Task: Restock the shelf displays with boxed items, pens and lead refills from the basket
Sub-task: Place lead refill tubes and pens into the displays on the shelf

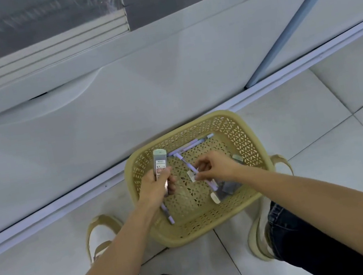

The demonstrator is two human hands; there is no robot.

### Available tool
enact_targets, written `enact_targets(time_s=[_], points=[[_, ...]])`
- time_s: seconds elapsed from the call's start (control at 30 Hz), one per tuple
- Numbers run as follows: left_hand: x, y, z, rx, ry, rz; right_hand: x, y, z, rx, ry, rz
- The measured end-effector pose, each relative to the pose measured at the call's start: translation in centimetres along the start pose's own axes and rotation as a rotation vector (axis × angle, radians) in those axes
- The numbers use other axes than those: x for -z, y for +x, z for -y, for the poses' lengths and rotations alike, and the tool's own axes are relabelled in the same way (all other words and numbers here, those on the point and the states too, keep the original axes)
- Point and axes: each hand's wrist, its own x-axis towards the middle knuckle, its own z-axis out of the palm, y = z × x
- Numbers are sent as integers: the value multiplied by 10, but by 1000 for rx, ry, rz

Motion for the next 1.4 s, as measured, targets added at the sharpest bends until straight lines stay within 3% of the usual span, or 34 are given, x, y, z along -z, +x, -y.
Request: enact_targets(time_s=[0.17,0.37,0.5,0.63,0.77,0.93,1.1,1.23,1.4], points=[[1,-3,4,28,50,78,-11,6,-9,13,-202,61],[-4,-4,11,45,85,165,27,-10,-36,27,-706,151],[-8,-5,14,45,94,213,21,-7,-38,51,-743,146],[-8,-6,16,68,79,210,29,-5,-38,18,-558,142],[-11,-6,15,73,56,210,38,-9,-25,-28,-28,47],[-18,-6,10,40,23,227,35,-3,7,-15,465,91],[-22,-7,4,-21,8,217,23,-2,16,-35,583,21],[-20,-7,2,-25,-2,198,25,1,15,-25,538,-22],[-21,-8,-3,-18,65,319,21,7,20,-33,676,26]])
